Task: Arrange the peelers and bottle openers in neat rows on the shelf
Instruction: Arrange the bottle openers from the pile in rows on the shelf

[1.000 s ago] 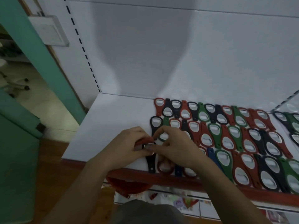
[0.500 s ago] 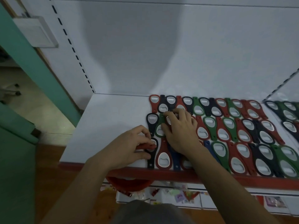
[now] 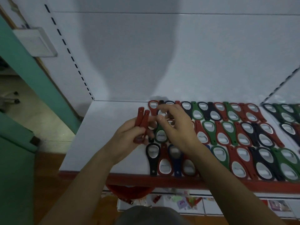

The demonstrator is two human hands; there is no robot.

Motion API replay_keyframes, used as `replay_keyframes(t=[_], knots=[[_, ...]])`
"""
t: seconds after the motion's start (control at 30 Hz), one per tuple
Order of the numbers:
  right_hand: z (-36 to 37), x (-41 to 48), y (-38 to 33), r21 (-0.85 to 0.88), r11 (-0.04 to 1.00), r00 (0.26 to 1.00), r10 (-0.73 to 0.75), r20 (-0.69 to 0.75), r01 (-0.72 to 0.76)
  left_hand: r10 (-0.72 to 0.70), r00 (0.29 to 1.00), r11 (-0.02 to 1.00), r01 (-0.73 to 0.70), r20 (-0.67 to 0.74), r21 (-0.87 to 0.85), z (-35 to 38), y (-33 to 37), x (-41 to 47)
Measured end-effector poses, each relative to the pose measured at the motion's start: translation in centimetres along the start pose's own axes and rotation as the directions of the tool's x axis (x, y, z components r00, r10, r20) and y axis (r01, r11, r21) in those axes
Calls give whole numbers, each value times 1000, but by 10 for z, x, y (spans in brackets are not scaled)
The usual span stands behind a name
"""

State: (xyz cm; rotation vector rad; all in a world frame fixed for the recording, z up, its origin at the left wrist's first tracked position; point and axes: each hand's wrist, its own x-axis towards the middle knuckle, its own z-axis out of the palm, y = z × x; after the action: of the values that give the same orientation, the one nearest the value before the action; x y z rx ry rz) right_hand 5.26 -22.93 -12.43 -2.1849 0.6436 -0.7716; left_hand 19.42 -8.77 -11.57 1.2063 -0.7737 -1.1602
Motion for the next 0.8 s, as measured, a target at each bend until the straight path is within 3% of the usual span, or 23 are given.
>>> replay_keyframes(t=[0.07, 0.1, 0.2, 0.27, 0.33, 0.47, 0.6, 0.7, 0.8], knots=[[-3, 11, -10, 201, 979, 996, 16, 83, -33, 20, 997, 1000, -19, 80, -11, 1, 2, 8], [-3, 15, -12, 239, 970, 995, 11, 102, -36, 29, 998, 999, -30, 53, 16, 2, 1, 12], [-2, 31, -7, 288, 956, 997, 41, 61, -57, 58, 984, 980, -23, -171, 196, -2, -3, 22], [-1, 45, -2, 312, 939, 989, 137, 55, -147, 140, 944, 884, 16, -298, 467, -14, -9, 28], [2, 65, 4, 175, 962, 978, 200, 64, -208, 258, 899, 710, 73, -355, 700, -28, -12, 33], [23, 100, 8, -148, 979, 963, 168, 210, -139, 259, 924, 584, 82, -281, 808, -47, -13, 40], [47, 123, 12, -285, 953, 962, 164, 218, -98, 327, 921, 414, 63, -213, 908, -58, -11, 52], [49, 123, 18, -269, 956, 980, 153, 123, -116, 359, 917, 367, 30, -171, 930, -67, -10, 61], [35, 106, 22, -228, 973, 999, 17, -42, -26, 294, 952, 317, -18, -81, 948, -70, -9, 67]])
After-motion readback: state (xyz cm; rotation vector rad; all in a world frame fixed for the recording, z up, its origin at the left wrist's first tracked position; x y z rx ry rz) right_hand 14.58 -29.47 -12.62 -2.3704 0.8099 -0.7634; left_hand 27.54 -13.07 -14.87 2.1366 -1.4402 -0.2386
